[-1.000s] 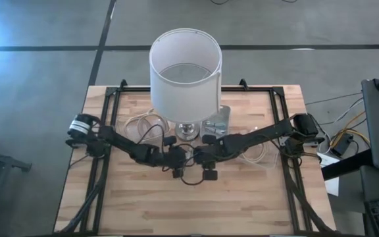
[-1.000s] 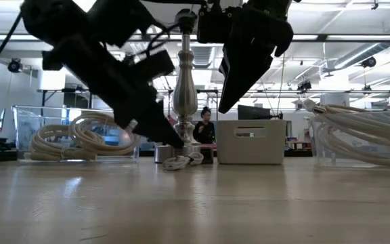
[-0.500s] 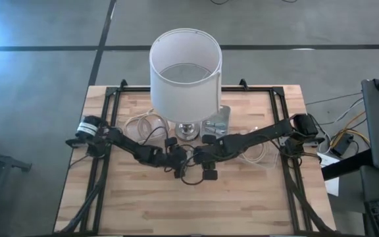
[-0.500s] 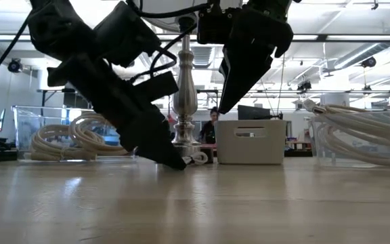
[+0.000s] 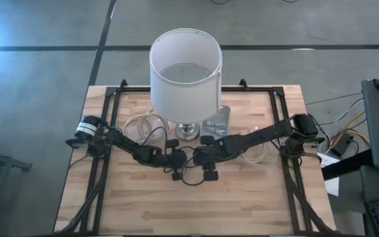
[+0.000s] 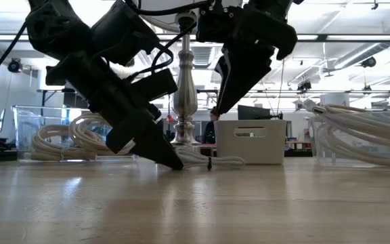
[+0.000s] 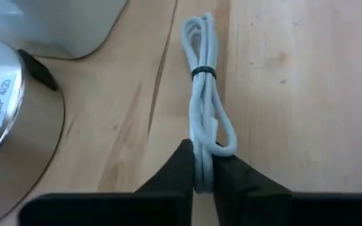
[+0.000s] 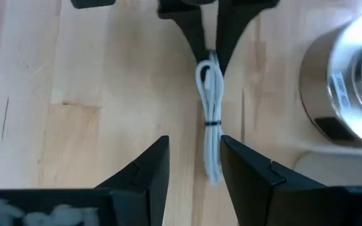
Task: Pick & Place USB Port
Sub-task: Put the blue charger cable into the gray bin
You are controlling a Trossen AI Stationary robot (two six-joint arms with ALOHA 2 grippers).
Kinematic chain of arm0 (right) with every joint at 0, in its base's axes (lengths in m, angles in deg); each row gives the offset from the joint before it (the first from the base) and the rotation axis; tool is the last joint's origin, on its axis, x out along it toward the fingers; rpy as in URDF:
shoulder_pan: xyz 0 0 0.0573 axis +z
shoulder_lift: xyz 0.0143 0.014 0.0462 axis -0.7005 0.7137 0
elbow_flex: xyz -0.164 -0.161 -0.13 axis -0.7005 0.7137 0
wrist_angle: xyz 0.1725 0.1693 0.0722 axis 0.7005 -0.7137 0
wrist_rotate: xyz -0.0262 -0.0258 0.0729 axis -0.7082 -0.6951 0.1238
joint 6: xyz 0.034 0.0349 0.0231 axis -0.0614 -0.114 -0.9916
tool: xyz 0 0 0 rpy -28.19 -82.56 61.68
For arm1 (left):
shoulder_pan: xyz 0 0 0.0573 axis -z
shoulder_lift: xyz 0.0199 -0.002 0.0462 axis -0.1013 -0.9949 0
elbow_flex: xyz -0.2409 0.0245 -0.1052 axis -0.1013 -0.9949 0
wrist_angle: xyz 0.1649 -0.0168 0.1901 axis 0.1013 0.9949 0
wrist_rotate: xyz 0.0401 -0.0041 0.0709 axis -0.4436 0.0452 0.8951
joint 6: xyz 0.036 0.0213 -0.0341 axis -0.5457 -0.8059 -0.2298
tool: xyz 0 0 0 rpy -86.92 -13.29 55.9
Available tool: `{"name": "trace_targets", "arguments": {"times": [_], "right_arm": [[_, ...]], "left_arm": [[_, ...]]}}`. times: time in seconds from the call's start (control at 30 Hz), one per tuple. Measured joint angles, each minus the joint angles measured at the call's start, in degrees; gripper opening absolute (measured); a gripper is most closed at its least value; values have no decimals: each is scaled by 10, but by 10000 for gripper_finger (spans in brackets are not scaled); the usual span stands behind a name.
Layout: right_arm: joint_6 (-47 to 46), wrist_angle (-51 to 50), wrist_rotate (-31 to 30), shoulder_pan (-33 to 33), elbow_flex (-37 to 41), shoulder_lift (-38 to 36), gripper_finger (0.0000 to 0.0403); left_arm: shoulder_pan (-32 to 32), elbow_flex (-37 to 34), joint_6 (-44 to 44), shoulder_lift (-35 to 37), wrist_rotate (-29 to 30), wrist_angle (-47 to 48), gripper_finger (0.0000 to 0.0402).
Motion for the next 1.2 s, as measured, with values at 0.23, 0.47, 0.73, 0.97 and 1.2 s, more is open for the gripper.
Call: {"name": "trace_targets", "arguments": {"times": [0.23, 0.47, 0.73, 0.97, 1.2], "right_arm": [[6, 29, 27, 2, 34, 0, 152], [6, 32, 25, 2, 42, 0, 161], [19, 32, -7, 2, 42, 0, 162], [26, 31, -8, 3, 43, 0, 155], [26, 32, -12, 2, 43, 0, 149]], "left_arm": [[1, -4, -17, 22, -13, -1, 26], [1, -2, -34, 71, -12, -11, 37], [6, -2, -34, 86, -21, -11, 29], [7, -3, -20, 87, -48, 16, 31], [7, -2, -31, 87, -67, 23, 32]]}}
